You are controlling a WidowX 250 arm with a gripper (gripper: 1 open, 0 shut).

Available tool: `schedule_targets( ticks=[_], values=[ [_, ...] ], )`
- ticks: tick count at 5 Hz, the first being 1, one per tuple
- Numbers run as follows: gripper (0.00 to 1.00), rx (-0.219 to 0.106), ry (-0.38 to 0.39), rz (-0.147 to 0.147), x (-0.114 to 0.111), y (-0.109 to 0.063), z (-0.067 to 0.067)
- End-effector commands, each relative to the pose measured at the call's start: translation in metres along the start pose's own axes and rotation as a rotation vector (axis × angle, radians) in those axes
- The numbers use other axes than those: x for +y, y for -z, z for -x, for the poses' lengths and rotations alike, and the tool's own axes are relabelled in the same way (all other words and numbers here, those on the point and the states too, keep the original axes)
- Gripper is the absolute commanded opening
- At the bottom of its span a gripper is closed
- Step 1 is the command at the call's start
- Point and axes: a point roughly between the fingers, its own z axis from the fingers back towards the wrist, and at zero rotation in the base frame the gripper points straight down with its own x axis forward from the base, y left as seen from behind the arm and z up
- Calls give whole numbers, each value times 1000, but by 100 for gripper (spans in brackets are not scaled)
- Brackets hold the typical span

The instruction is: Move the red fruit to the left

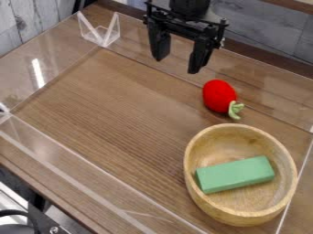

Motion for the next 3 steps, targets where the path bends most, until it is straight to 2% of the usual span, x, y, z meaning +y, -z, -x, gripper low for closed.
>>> schedule_targets(
  ticks=[1, 2, 3],
  values=[
    [100, 20, -85, 15, -6, 11, 0],
    [100, 12, -251, 68, -24, 19, -8],
    [100, -8, -377, 120, -43, 25, -18]
  ],
)
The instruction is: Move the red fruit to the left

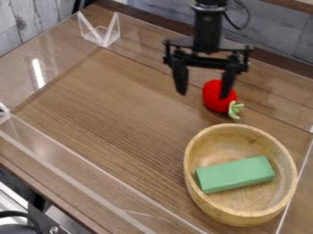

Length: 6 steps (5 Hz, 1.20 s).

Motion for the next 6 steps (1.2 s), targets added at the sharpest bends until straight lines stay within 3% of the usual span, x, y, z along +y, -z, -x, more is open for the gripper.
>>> schedule_targets(
  ticks=[1, 2, 3, 6],
  values=[
    [100, -67, -105, 86, -20, -11, -12],
    [100, -80, -223, 131, -30, -8, -20],
    [100, -88, -322, 154, -34, -5, -27],
    [100, -92, -408, 166, -40, 2, -41]
  ],
)
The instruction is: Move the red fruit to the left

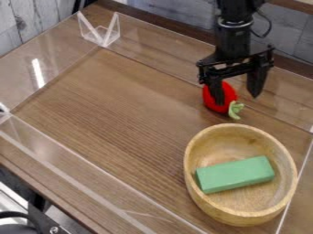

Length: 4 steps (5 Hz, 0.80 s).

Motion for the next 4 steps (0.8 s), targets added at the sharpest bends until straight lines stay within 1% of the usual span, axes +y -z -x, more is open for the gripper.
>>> schedule_targets(
  ticks=[1, 3, 4],
  values=[
    [100, -36, 1, 52, -14, -17, -4],
    [100, -30, -12, 48, -15, -18, -4],
    [100, -32, -19, 44, -15, -17, -4]
  ],
)
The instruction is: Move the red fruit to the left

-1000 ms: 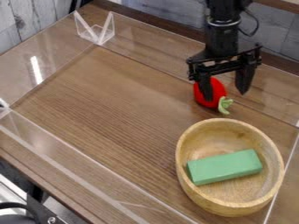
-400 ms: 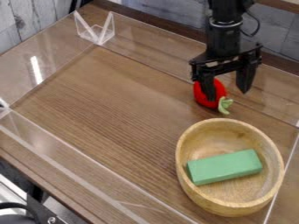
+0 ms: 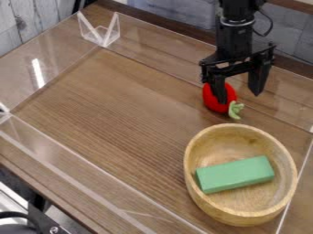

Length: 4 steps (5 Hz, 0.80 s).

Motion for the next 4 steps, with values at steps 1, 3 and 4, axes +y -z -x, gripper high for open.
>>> schedule_targets(
  ticks=[1, 3, 4],
  values=[
    [100, -40, 19, 46, -12, -18, -2],
    [100, -33, 14, 36, -13, -19, -1],
    [100, -31, 11, 30, -13, -19, 0]
  ],
)
